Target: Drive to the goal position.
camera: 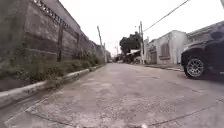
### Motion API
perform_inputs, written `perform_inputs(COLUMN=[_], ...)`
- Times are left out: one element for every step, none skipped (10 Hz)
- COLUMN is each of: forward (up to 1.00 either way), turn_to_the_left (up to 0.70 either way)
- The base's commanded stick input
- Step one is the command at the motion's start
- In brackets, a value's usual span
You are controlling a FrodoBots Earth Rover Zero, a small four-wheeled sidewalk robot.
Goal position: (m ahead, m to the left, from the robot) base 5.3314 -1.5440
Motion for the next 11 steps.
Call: perform_inputs(forward=[1.00,1.00,1.00,1.00,1.00,1.00,1.00,1.00,1.00,1.00,1.00], turn_to_the_left=[0.00,0.00,0.00,0.00,0.00,0.00,0.00,0.00,0.00,0.00,0.00])
